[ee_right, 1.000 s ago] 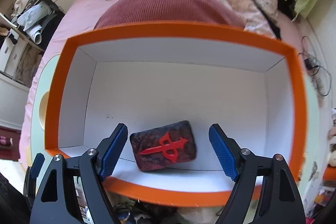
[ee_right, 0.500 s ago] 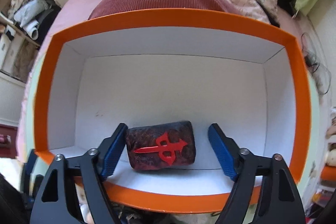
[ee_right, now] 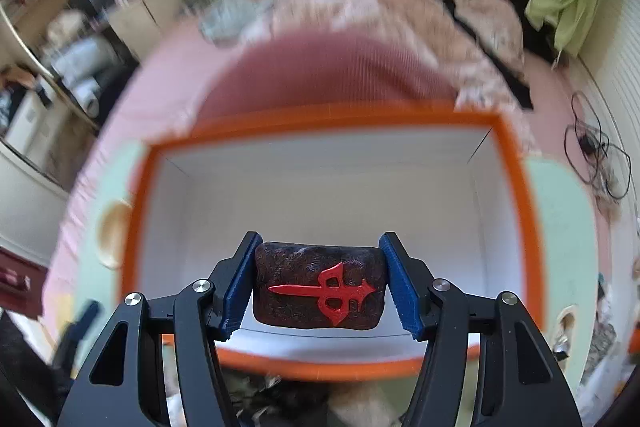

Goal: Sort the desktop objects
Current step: 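Lift the black pouch out and set it on the table with the right gripper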

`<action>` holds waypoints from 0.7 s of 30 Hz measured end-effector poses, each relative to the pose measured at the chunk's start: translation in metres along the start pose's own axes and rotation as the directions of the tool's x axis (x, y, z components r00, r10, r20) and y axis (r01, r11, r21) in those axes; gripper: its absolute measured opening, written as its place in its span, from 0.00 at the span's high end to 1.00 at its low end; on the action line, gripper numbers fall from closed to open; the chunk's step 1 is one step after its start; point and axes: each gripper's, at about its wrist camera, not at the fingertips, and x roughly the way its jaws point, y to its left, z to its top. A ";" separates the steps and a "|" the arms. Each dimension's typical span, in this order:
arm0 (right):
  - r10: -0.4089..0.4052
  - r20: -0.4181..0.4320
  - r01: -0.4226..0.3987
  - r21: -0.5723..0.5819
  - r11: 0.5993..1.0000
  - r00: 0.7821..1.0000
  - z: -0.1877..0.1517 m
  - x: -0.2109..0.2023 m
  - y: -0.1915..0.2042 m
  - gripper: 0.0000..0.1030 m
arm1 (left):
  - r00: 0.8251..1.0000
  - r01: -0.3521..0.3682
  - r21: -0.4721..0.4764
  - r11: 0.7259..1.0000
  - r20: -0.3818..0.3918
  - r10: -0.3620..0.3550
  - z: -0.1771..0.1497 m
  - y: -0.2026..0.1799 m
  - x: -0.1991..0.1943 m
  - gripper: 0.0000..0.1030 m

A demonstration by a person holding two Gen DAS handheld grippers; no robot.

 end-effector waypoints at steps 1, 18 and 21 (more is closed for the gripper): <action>0.008 0.030 -0.008 -0.012 1.000 1.000 0.000 -0.013 0.002 0.41 | 1.000 -0.001 0.000 1.000 -0.001 0.001 0.000 0.000 0.000 0.24; 0.031 -0.027 -0.033 -0.076 0.997 0.999 -0.098 -0.023 -0.034 0.41 | 1.000 -0.018 0.008 1.000 0.002 0.018 0.000 -0.001 0.000 0.24; 0.041 -0.033 -0.043 -0.075 0.996 0.999 -0.106 -0.018 -0.033 0.41 | 1.000 -0.018 0.009 1.000 0.002 0.018 0.000 -0.001 0.000 0.24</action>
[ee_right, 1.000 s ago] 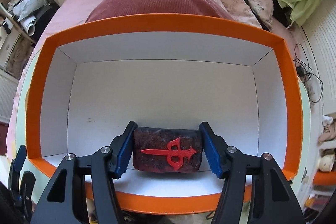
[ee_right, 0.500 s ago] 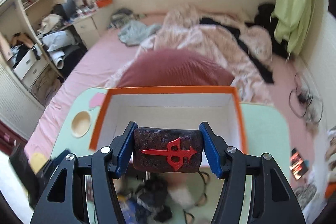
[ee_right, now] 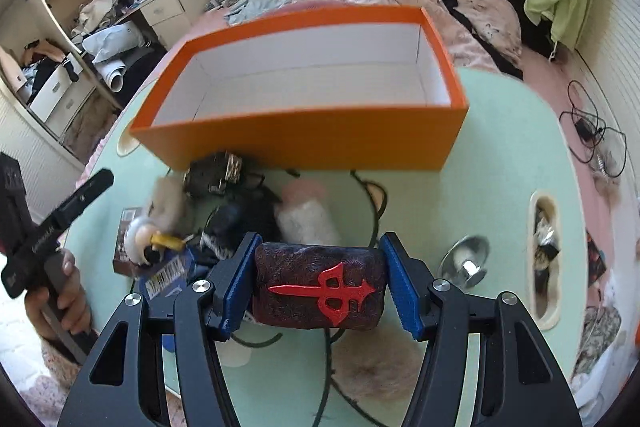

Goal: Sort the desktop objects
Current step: 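Lift the black pouch out and set it on the table with the right gripper, then move the left gripper over the empty orange box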

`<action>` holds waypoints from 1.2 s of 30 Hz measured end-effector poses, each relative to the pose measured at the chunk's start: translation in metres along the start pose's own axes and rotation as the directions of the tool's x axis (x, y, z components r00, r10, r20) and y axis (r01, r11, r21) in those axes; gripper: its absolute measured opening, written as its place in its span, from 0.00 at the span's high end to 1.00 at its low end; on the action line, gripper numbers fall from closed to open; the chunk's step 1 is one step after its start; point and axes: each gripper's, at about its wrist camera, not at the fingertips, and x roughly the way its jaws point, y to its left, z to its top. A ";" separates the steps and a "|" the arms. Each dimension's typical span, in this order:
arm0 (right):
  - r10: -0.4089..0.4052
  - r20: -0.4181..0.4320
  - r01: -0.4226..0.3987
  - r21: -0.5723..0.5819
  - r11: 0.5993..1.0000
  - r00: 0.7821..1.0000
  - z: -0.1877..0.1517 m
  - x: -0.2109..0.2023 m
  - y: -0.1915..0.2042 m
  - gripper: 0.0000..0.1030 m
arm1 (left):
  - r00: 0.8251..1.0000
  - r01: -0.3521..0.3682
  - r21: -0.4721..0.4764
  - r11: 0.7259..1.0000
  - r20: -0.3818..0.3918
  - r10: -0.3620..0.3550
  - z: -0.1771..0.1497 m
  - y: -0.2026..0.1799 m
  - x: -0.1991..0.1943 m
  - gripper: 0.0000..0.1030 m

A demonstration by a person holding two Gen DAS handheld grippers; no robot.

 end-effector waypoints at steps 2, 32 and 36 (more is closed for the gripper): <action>0.004 0.004 -0.004 -0.010 1.000 1.000 -0.004 0.003 0.003 0.41 | 1.000 0.000 -0.001 1.000 0.000 0.000 0.000 0.000 0.000 0.24; -0.194 0.346 0.181 0.069 0.981 0.918 -0.074 -0.053 -0.003 0.30 | 0.999 -0.028 0.390 0.920 -0.015 0.037 0.035 -0.121 -0.013 0.13; -0.246 0.345 0.235 0.074 0.969 0.906 -0.072 -0.052 -0.001 0.30 | 0.979 0.063 0.388 0.920 -0.203 0.019 0.062 -0.157 0.032 0.13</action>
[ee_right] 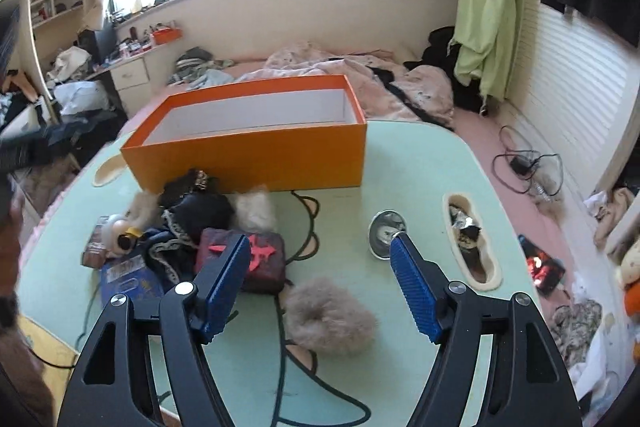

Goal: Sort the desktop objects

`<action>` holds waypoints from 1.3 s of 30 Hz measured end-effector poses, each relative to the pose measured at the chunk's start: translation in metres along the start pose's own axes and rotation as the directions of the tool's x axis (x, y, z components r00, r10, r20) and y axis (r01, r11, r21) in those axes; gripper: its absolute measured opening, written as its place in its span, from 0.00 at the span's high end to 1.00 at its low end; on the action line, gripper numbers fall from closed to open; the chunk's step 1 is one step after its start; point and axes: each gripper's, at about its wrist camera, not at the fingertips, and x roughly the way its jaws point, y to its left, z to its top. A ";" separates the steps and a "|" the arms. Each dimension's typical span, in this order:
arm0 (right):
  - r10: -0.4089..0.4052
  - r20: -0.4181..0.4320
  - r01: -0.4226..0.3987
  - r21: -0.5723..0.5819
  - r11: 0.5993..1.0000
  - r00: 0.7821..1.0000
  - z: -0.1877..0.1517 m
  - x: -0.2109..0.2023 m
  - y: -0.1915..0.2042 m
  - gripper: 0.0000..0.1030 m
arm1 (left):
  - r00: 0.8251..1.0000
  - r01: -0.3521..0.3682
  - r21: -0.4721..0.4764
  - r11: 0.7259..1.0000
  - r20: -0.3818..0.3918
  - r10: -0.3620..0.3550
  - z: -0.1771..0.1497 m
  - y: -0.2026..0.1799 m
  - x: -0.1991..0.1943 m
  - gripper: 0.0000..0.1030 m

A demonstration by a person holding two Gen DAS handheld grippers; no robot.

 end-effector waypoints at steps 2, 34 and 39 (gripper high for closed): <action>-0.034 0.005 0.034 -0.025 0.999 0.999 -0.003 0.000 0.002 0.30 | 0.998 0.011 -0.001 1.000 -0.066 -0.011 0.017 -0.006 0.023 0.13; 0.077 0.116 -0.067 -0.088 0.994 0.990 -0.032 -0.030 0.000 0.30 | 0.983 -0.004 -0.033 0.999 0.182 0.010 -0.082 0.027 -0.053 0.13; 0.084 0.130 -0.072 -0.092 0.993 0.988 -0.053 -0.035 0.006 0.27 | 0.981 -0.069 -0.099 0.993 0.176 0.086 -0.140 0.050 -0.057 0.13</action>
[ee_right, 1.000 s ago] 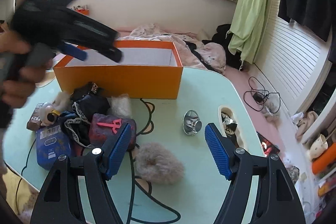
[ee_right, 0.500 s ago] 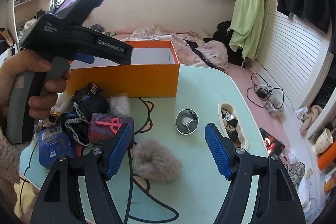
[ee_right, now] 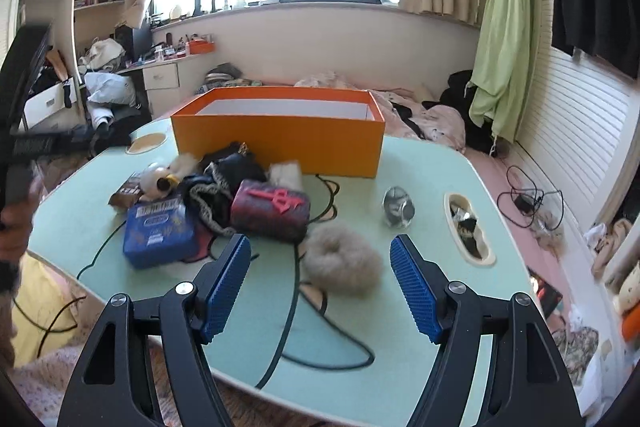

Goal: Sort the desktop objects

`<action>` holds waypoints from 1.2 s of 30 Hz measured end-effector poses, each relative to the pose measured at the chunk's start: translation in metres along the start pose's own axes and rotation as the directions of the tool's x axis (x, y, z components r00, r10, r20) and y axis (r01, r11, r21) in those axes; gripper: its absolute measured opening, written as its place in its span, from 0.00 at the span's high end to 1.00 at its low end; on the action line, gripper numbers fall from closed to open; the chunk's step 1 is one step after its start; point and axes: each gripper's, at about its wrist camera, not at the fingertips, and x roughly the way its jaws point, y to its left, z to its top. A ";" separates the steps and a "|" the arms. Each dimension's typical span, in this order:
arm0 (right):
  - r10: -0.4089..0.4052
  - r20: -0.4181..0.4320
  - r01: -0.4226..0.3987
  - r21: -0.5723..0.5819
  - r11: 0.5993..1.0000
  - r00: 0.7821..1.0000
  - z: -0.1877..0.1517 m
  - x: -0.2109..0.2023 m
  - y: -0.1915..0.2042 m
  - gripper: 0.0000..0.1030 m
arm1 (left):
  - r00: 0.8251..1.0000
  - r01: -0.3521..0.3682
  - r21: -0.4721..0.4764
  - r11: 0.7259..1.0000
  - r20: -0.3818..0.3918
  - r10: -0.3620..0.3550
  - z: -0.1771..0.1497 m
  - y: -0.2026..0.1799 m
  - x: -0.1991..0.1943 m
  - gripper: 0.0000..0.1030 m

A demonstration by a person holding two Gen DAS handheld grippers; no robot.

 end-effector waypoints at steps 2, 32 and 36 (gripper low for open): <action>0.009 -0.008 -0.009 0.036 0.999 1.000 -0.006 0.001 -0.003 0.24 | 0.999 0.009 -0.052 0.999 0.052 -0.006 -0.015 0.007 -0.007 0.13; -0.098 -0.070 0.105 0.092 0.990 0.993 -0.029 0.020 0.001 0.00 | 0.989 -0.136 0.052 0.989 0.069 0.133 -0.056 -0.033 0.024 0.00; -0.100 -0.058 0.105 0.092 0.990 0.993 -0.030 0.020 0.000 0.00 | 0.987 -0.140 0.050 0.989 0.083 0.135 -0.058 -0.033 0.023 0.00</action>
